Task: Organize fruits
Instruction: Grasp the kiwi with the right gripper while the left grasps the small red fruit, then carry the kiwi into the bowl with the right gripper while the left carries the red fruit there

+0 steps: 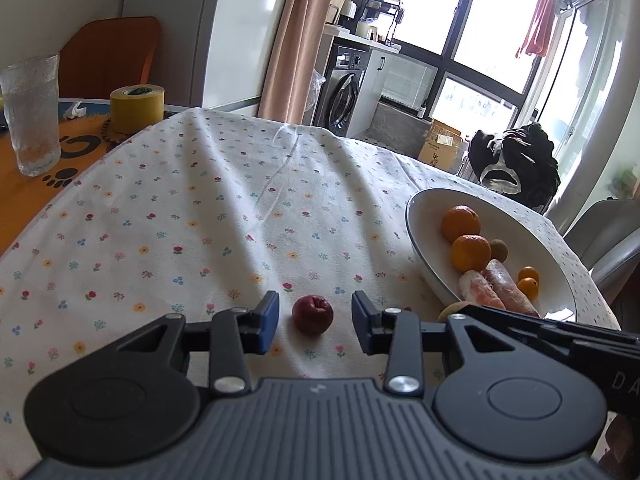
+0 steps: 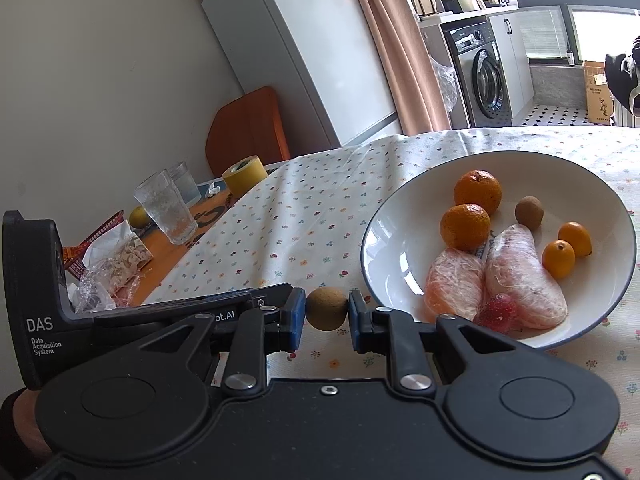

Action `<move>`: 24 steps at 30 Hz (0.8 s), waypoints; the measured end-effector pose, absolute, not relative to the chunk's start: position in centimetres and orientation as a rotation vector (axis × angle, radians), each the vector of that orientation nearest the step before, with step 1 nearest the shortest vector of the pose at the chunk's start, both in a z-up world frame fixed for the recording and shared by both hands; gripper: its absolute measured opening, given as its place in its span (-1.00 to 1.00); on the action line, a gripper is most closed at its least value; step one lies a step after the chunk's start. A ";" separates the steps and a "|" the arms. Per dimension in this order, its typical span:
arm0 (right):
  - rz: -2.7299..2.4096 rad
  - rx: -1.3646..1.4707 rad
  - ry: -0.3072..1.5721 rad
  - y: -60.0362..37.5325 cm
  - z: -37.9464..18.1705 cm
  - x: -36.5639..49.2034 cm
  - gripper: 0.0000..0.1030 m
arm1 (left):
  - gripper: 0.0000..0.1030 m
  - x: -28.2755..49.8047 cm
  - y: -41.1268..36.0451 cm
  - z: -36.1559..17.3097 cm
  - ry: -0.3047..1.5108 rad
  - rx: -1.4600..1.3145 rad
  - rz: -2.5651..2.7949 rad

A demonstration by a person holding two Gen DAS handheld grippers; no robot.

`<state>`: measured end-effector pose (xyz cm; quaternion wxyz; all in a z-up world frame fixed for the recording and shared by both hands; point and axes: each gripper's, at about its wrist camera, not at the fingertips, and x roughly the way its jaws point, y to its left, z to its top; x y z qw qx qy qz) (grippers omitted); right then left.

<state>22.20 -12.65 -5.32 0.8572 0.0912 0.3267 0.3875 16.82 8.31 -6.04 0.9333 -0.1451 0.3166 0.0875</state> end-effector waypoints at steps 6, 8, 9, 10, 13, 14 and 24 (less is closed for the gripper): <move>0.780 0.208 0.660 -14.7 -4.6 23.0 -0.59 | -0.59 18.1 7.7 -6.9 0.696 -0.282 0.222; 0.759 0.218 0.649 -15.6 -4.4 23.4 -0.59 | -0.58 17.9 7.7 -6.7 0.688 -0.290 0.236; 0.750 0.223 0.643 -16.0 -4.3 23.6 -0.59 | -0.59 17.8 7.6 -6.5 0.676 -0.284 0.238; 0.743 0.226 0.640 -16.3 -4.2 23.7 -0.59 | -0.59 17.7 7.4 -6.3 0.668 -0.282 0.237; 0.717 0.231 0.626 -17.3 -4.1 24.2 -0.59 | -0.59 17.7 6.9 -5.7 0.653 -0.285 0.218; 0.711 0.234 0.623 -17.6 -4.0 24.3 -0.59 | -0.59 17.7 6.7 -5.5 0.648 -0.285 0.210; 0.648 0.258 0.589 -20.2 -3.5 26.3 -0.59 | -0.59 18.9 3.9 -3.3 0.600 -0.261 0.137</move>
